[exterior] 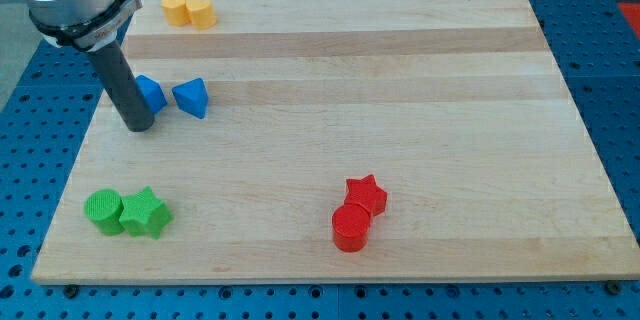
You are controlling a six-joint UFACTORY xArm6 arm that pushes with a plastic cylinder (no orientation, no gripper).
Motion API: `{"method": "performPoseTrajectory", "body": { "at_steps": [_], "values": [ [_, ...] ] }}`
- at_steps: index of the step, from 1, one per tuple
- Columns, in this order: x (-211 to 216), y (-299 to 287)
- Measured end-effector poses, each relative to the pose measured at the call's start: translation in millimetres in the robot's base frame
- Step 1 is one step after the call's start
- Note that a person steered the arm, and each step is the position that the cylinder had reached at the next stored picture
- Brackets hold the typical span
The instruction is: Push the blue triangle slightly upwards
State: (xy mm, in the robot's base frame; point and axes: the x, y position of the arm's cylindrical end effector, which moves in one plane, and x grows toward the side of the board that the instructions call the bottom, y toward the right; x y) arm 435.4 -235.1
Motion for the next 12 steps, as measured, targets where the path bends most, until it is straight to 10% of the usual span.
{"method": "performPoseTrajectory", "body": {
  "at_steps": [12],
  "values": [
    [-15,87]
  ]
}}
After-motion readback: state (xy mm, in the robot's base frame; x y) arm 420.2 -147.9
